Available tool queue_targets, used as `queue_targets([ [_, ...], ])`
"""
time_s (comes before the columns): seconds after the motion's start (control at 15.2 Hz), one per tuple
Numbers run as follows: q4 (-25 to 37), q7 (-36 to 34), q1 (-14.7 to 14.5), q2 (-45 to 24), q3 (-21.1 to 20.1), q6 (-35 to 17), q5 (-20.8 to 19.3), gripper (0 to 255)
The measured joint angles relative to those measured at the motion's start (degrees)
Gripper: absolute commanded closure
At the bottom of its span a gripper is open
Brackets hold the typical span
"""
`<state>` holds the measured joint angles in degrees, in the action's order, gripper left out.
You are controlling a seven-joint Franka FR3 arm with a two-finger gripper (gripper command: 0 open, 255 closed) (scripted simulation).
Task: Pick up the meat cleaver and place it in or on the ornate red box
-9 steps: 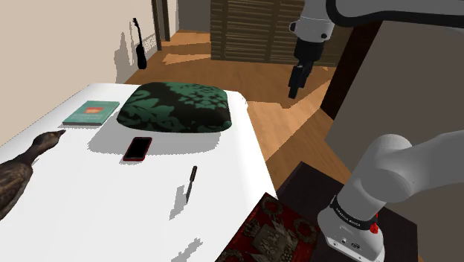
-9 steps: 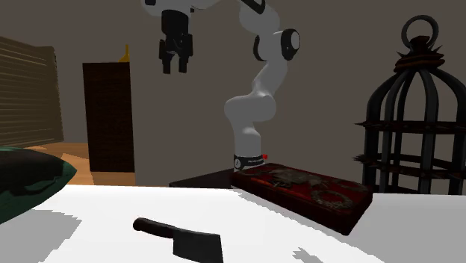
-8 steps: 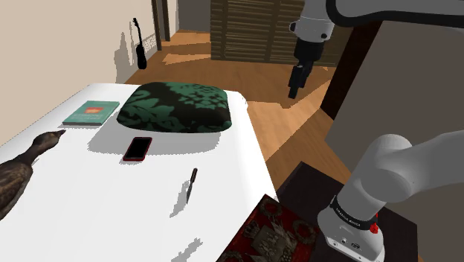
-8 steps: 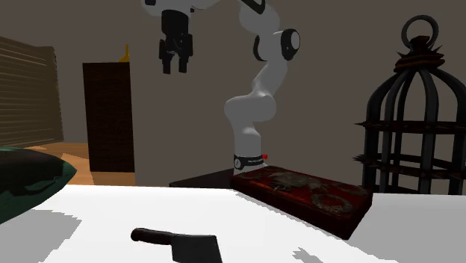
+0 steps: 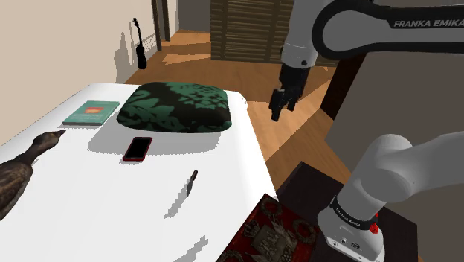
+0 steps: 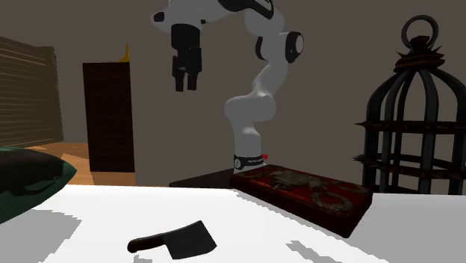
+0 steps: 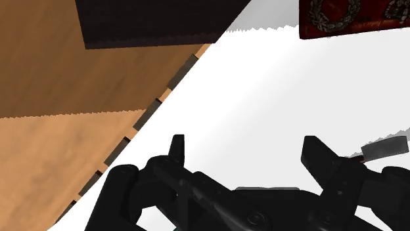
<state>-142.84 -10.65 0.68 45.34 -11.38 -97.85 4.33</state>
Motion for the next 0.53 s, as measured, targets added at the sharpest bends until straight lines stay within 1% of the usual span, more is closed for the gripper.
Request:
queue_targets([
  [0.26,-2.81,-9.34,-0.05,-1.56,-4.93,-5.09,4.76,0],
  [0.53,-4.40,-19.03,0.09,-5.60,-10.77,-11.87,9.38,0],
])
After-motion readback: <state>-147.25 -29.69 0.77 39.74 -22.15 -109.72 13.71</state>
